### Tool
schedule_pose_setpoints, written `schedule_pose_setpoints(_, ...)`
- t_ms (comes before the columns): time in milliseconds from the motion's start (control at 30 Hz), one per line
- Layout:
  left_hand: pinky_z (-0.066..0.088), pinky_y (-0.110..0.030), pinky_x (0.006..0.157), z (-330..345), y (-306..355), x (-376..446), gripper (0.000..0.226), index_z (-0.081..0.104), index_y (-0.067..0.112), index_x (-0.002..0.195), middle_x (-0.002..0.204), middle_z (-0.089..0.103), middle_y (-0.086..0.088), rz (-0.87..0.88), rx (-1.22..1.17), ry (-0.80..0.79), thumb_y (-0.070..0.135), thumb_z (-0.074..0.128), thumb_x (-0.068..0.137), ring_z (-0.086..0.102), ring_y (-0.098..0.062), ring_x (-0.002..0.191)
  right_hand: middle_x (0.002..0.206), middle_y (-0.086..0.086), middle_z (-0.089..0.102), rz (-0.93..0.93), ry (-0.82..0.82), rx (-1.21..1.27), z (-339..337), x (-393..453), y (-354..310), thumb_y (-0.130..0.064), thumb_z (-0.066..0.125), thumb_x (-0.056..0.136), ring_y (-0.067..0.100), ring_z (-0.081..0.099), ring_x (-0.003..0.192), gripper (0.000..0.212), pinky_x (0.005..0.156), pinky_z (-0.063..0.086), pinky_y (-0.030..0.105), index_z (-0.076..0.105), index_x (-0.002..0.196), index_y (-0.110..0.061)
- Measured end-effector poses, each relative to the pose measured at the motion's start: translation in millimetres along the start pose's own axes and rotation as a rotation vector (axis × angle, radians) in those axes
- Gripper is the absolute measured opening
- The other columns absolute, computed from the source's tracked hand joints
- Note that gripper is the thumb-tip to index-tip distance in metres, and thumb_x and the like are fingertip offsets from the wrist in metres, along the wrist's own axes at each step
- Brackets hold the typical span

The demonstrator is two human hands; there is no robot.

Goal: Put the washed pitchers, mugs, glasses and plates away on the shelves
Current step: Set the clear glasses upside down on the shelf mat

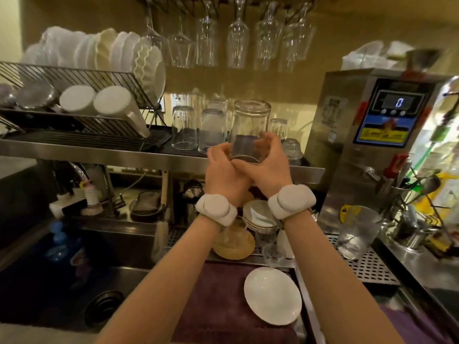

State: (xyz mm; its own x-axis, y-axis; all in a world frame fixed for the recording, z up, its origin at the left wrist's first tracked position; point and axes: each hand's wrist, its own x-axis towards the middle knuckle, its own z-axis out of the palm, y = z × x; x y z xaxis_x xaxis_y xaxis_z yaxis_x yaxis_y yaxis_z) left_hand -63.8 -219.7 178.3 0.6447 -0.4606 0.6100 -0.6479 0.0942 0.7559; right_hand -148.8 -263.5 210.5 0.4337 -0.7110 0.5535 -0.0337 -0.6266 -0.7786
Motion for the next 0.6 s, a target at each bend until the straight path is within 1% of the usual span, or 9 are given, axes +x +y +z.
schedule_pose_setpoints(100, 0.053, -0.040, 0.081, 11.3, 5.1, 25.7, 0.055, 0.039, 0.014, 0.120, 0.114, 0.039, 0.000, 0.026, -0.049, 0.007, 0.026, 0.065, 0.073, 0.053, -0.018, 0.095, 0.121, -0.001, 0.053, -0.024, 0.046, -0.005, -5.3, 26.7, -7.6, -0.023, 0.084, 0.063, 0.013, 0.052, 0.110, 0.081, 0.096, 0.045, 0.026, 0.039, 0.130, -0.019)
schedule_pose_setpoints(167, 0.052, -0.040, 0.082, 21.0, 6.2, 45.1, 0.058, 0.038, 0.011, 0.123, 0.119, 0.040, -0.004, 0.044, -0.082, -0.034, 0.024, 0.067, 0.074, 0.055, -0.022, 0.097, 0.118, -0.001, 0.053, -0.026, 0.085, -0.011, -5.5, 45.9, -7.7, -0.023, 0.084, 0.063, 0.014, 0.052, 0.109, 0.079, 0.093, 0.046, 0.027, 0.040, 0.128, -0.020)
schedule_pose_setpoints(200, 0.052, -0.038, 0.081, 26.1, 5.5, 55.5, 0.060, 0.038, 0.009, 0.125, 0.121, 0.040, -0.006, 0.062, -0.104, -0.060, 0.024, 0.067, 0.075, 0.055, -0.024, 0.099, 0.116, -0.001, 0.052, -0.025, 0.097, -0.011, -4.6, 56.9, -6.7, -0.023, 0.084, 0.063, 0.014, 0.052, 0.108, 0.078, 0.091, 0.047, 0.026, 0.040, 0.127, -0.020)
schedule_pose_setpoints(267, 0.048, -0.030, 0.080, 32.7, 2.5, 67.7, 0.064, 0.036, 0.006, 0.129, 0.125, 0.039, -0.009, 0.082, -0.121, -0.107, 0.022, 0.068, 0.076, 0.053, -0.025, 0.104, 0.114, -0.001, 0.052, -0.002, 0.115, -0.018, -3.3, 70.4, -3.7, -0.023, 0.084, 0.063, 0.016, 0.052, 0.106, 0.077, 0.089, 0.048, 0.027, 0.041, 0.126, -0.020)
schedule_pose_setpoints(333, 0.044, -0.025, 0.084, 40.1, -3.4, 84.4, 0.069, 0.033, 0.007, 0.134, 0.129, 0.039, -0.010, 0.082, -0.112, -0.149, 0.023, 0.067, 0.077, 0.050, -0.023, 0.112, 0.115, 0.001, 0.053, 0.009, 0.155, -0.048, 0.6, 88.1, 3.3, -0.025, 0.084, 0.063, 0.017, 0.053, 0.105, 0.078, 0.089, 0.049, 0.030, 0.040, 0.126, -0.018)
schedule_pose_setpoints(433, 0.043, -0.032, 0.097, 50.5, -13.6, 109.5, 0.077, 0.027, 0.014, 0.141, 0.137, 0.042, -0.007, 0.034, -0.117, -0.227, 0.026, 0.069, 0.077, 0.046, -0.021, 0.123, 0.117, 0.005, 0.053, 0.036, 0.203, -0.094, 8.6, 114.8, 16.9, -0.026, 0.084, 0.063, 0.019, 0.053, 0.105, 0.078, 0.089, 0.049, 0.032, 0.040, 0.126, -0.015)
schedule_pose_setpoints(533, 0.040, -0.034, 0.100, 61.8, -25.4, 131.8, 0.081, 0.020, 0.017, 0.145, 0.144, 0.038, -0.005, -0.014, -0.113, -0.303, 0.026, 0.069, 0.080, 0.040, -0.022, 0.130, 0.117, 0.006, 0.052, 0.097, 0.205, -0.124, 20.1, 144.9, 33.5, -0.028, 0.084, 0.063, 0.018, 0.050, 0.099, 0.077, 0.081, 0.045, 0.026, 0.039, 0.125, -0.013)
schedule_pose_setpoints(600, 0.040, -0.036, 0.100, 68.4, -33.7, 142.9, 0.081, 0.017, 0.016, 0.146, 0.146, 0.035, -0.007, -0.052, -0.079, -0.346, 0.022, 0.067, 0.082, 0.040, -0.024, 0.131, 0.115, 0.007, 0.051, 0.133, 0.209, -0.154, 27.7, 161.7, 44.5, -0.029, 0.084, 0.063, 0.018, 0.048, 0.095, 0.077, 0.077, 0.041, 0.024, 0.039, 0.124, -0.011)
